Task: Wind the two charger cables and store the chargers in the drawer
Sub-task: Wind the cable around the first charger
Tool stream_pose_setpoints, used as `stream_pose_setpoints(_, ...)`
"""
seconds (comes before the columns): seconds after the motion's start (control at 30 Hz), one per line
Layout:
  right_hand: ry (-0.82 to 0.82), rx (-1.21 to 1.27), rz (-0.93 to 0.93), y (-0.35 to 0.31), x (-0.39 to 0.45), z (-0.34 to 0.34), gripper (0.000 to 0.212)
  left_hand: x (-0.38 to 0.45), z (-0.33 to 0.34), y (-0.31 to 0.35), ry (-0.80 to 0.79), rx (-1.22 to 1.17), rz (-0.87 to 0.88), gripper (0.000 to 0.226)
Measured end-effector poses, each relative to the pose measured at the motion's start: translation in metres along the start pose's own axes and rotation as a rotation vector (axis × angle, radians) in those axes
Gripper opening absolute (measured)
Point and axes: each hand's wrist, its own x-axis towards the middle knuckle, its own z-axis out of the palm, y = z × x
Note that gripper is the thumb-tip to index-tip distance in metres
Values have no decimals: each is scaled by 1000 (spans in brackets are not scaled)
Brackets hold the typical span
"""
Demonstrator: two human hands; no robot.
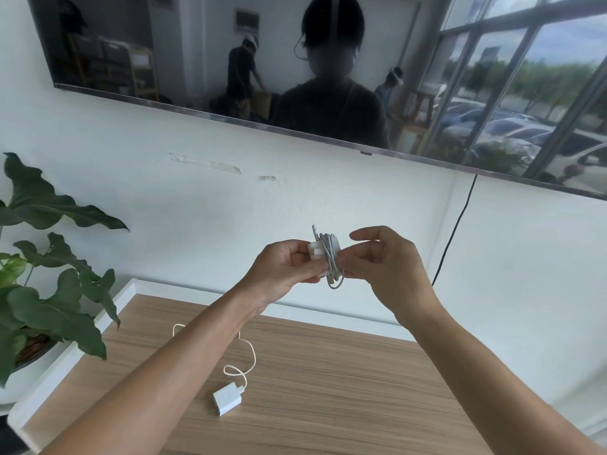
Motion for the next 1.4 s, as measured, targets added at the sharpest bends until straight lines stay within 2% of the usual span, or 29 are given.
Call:
stream_pose_setpoints(0.13, 50, 113, -1, 1, -1, 2, 35, 1, -2, -2, -24, 33, 8, 29)
stream_pose_setpoints(0.27, -9, 222, -30, 6, 2, -2, 24, 0, -5, -3, -41, 46, 26, 28)
stream_pose_setpoints(0.37, -52, 207, -49, 12, 5, -8, 18, 0, -7, -5, -49, 58, 25, 29)
stream_pose_setpoints(0.47, -65, 16, -83, 16, 7, -16, 22, 1, -8, -6, -66, 62, 22, 29)
stream_pose_setpoints(0.6, -184, -376, -264, 23, 7, -27, 51, 0, -6, -8, -95, 70, 7, 29)
stream_pose_setpoints(0.7, -262, -483, -351, 28, 7, -29, 60, 1, -2, -8, -137, 76, 0, 33)
stream_pose_setpoints(0.93, -314, -357, -363, 37, 0, -31, 64, -1, 7, -10, -152, 67, 5, 38)
stream_pose_setpoints(1.1, -292, -316, -338, 42, -5, -30, 63, -3, 13, -11, -128, 28, 0, 42)
stream_pose_setpoints(1.3, -283, -259, -319, 38, -9, -34, 55, -5, 17, -9, -155, 34, 7, 18)
stream_pose_setpoints(1.4, -252, -279, -361, 36, -11, -36, 52, -7, 23, -8, -115, 70, 43, 15)
